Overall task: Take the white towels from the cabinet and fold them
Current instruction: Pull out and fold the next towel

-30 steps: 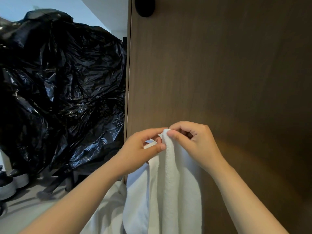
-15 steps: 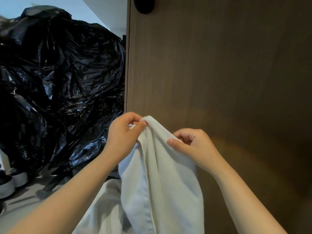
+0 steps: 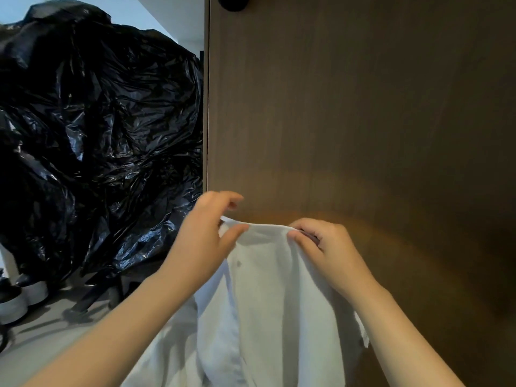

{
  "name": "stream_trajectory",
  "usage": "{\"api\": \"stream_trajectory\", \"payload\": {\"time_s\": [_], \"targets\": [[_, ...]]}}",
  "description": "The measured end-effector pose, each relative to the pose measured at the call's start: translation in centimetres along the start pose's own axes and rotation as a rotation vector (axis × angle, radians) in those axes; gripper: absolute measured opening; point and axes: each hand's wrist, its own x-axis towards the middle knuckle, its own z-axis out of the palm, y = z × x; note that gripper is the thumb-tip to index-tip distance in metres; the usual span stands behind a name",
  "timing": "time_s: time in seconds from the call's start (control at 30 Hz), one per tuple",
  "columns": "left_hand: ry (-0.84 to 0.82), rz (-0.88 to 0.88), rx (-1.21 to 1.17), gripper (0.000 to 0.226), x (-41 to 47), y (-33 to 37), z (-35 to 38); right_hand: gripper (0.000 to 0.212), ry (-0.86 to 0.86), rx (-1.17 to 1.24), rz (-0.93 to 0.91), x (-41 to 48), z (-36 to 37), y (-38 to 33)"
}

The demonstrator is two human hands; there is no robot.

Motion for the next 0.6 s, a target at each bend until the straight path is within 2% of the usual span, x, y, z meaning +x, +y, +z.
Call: {"api": "stream_trajectory", "payload": {"time_s": [0.07, 0.2, 0.27, 0.33, 0.4, 0.53, 0.6], "targets": [[-0.107, 0.064, -0.011, 0.04, -0.6, 1.3, 0.3, 0.016, -0.014, -0.017, -0.064, 0.3, 0.1, -0.5], [-0.179, -0.012, -0.055, 0.046, -0.9, 1.8, 1.0, 0.014, -0.014, -0.028, -0.161, 0.7, 0.4, -1.1], [-0.186, -0.049, -0.088, 0.043, -0.9, 1.5, 1.3, 0.014, -0.023, -0.003, -0.149, 0.8, 0.5, -1.6], [-0.198, -0.081, -0.132, 0.03, -0.9, 1.2, 1.6, 0.014, -0.025, 0.029, -0.138, 0.8, 0.6, -2.0], [-0.179, -0.112, -0.181, 0.01, -1.0, 1.0, 1.8, 0.013, -0.012, 0.042, -0.134, 0.9, 0.7, -2.1], [-0.037, -0.16, -0.193, 0.013, -0.3, 0.0, 1.8, 0.009, -0.058, 0.051, 0.029, 0.5, 0.4, -1.1], [0.045, -0.191, -0.175, 0.013, 0.6, -0.5, 1.5, 0.015, -0.09, 0.0, 0.125, -0.2, 0.1, 0.2]]}}
